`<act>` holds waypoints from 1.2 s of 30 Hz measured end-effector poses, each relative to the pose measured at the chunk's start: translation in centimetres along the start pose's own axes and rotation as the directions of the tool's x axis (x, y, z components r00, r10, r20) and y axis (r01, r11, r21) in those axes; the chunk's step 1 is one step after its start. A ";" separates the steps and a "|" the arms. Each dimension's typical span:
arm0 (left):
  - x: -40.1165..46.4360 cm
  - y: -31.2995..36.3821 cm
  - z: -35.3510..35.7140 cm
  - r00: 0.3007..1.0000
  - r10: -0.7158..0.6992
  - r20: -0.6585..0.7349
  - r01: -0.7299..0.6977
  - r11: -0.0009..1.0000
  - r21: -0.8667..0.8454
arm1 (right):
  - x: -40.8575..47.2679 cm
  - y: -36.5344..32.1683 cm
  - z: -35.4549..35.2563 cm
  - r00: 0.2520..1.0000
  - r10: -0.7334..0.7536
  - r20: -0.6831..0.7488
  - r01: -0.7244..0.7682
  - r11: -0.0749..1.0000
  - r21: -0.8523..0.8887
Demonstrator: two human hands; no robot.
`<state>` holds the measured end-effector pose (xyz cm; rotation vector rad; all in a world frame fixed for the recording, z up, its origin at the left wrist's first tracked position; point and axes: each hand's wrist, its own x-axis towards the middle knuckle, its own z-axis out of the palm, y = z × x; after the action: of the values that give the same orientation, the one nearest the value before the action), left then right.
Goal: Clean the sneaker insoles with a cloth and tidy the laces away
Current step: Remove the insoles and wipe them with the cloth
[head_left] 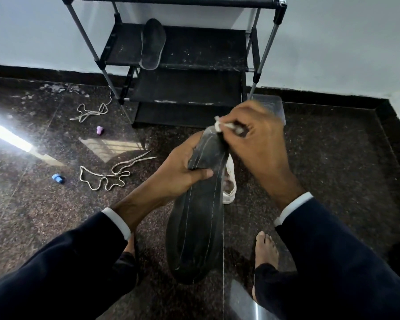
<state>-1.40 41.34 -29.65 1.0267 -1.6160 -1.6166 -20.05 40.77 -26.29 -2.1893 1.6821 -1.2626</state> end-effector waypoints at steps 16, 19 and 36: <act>0.0 0.0 -0.3 0.999 -0.004 0.032 0.008 0.993 -0.119 | 0.0 0.2 -0.4 0.999 0.032 0.016 -0.033 0.999 0.036; 0.0 -0.2 -0.5 0.999 -0.005 0.033 0.009 0.993 -0.118 | 0.1 1.2 -1.4 0.989 0.141 -0.054 -0.139 0.990 0.034; 0.6 0.1 -1.5 0.990 0.003 -0.140 -0.031 0.980 -0.199 | -0.1 0.3 -1.8 0.992 -0.021 0.125 -0.004 0.980 0.200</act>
<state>-0.47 40.05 -29.57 0.9928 -1.3371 -1.6212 -21.50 41.45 -25.35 -2.1119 1.4340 -1.2087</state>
